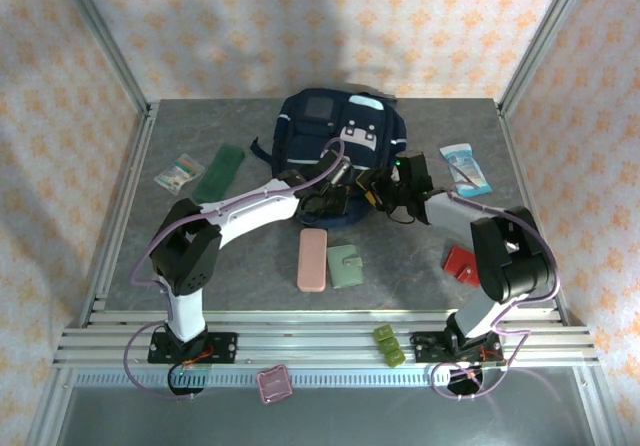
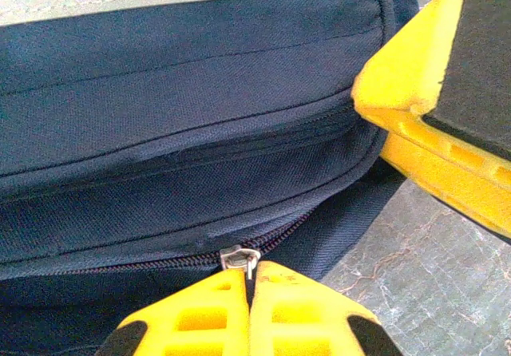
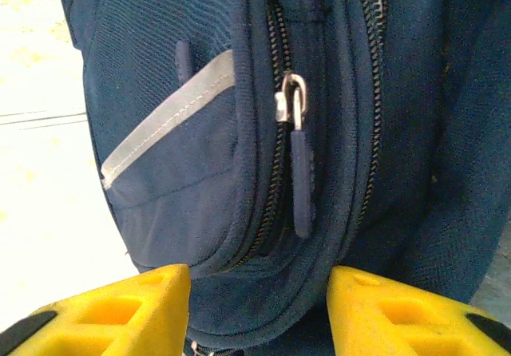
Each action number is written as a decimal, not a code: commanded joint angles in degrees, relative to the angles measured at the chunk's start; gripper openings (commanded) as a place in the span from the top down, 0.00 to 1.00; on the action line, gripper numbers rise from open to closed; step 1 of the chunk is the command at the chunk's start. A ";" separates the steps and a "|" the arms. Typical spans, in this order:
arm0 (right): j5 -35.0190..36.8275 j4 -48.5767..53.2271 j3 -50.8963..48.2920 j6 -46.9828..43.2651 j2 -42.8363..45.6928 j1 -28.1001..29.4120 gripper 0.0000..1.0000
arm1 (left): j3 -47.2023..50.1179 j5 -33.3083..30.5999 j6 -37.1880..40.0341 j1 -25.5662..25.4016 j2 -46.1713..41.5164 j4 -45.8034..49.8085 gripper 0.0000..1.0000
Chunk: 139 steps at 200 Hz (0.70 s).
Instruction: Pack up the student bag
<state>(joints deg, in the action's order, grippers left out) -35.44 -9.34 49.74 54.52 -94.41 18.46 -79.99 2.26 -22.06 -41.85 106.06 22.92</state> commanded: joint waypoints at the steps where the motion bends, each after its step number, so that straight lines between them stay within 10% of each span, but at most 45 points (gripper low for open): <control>1: -0.88 -6.22 1.53 2.56 -2.16 0.45 0.56 | 1.57 -0.06 -1.73 -0.34 -4.53 -3.29 1.00; 64: -2.74 -18.02 -1.73 8.24 -4.70 0.53 0.81 | 4.16 0.25 -2.65 -0.32 -6.08 -4.86 1.00; 107: -3.60 -27.27 -4.67 11.75 -6.76 1.04 0.59 | 4.83 0.31 -3.06 -0.34 -6.65 -5.65 1.00; 139: -2.78 -29.07 -4.91 12.07 -7.44 1.14 0.75 | 4.73 1.16 -3.16 -0.32 -6.66 -6.00 1.00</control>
<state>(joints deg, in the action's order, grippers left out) -38.98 -31.07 44.73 65.43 -100.73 18.83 -75.24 -0.05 -24.21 -41.10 102.67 18.87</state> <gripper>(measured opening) 0.319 0.046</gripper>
